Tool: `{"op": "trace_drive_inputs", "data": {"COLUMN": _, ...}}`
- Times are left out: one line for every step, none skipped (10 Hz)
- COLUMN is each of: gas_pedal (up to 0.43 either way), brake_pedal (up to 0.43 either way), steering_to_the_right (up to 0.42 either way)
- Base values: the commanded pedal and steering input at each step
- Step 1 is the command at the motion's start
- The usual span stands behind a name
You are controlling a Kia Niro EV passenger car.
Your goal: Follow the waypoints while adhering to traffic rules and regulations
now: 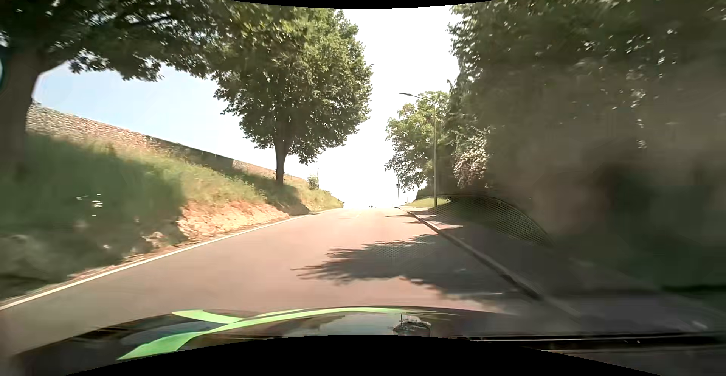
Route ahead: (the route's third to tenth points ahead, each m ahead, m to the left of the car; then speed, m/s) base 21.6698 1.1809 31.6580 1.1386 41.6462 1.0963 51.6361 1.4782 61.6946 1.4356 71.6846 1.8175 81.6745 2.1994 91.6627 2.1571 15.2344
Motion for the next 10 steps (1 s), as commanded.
{"op": "trace_drive_inputs", "data": {"gas_pedal": 0.268, "brake_pedal": 0.000, "steering_to_the_right": -0.006}}
{"op": "trace_drive_inputs", "data": {"gas_pedal": 0.268, "brake_pedal": 0.000, "steering_to_the_right": -0.006}}
{"op": "trace_drive_inputs", "data": {"gas_pedal": 0.268, "brake_pedal": 0.000, "steering_to_the_right": -0.006}}
{"op": "trace_drive_inputs", "data": {"gas_pedal": 0.268, "brake_pedal": 0.000, "steering_to_the_right": -0.006}}
{"op": "trace_drive_inputs", "data": {"gas_pedal": 0.260, "brake_pedal": 0.000, "steering_to_the_right": -0.003}}
{"op": "trace_drive_inputs", "data": {"gas_pedal": 0.260, "brake_pedal": 0.000, "steering_to_the_right": -0.002}}
{"op": "trace_drive_inputs", "data": {"gas_pedal": 0.268, "brake_pedal": 0.000, "steering_to_the_right": -0.002}}
{"op": "trace_drive_inputs", "data": {"gas_pedal": 0.287, "brake_pedal": 0.000, "steering_to_the_right": -0.002}}
{"op": "trace_drive_inputs", "data": {"gas_pedal": 0.299, "brake_pedal": 0.000, "steering_to_the_right": -0.002}}
{"op": "trace_drive_inputs", "data": {"gas_pedal": 0.311, "brake_pedal": 0.000, "steering_to_the_right": -0.002}}
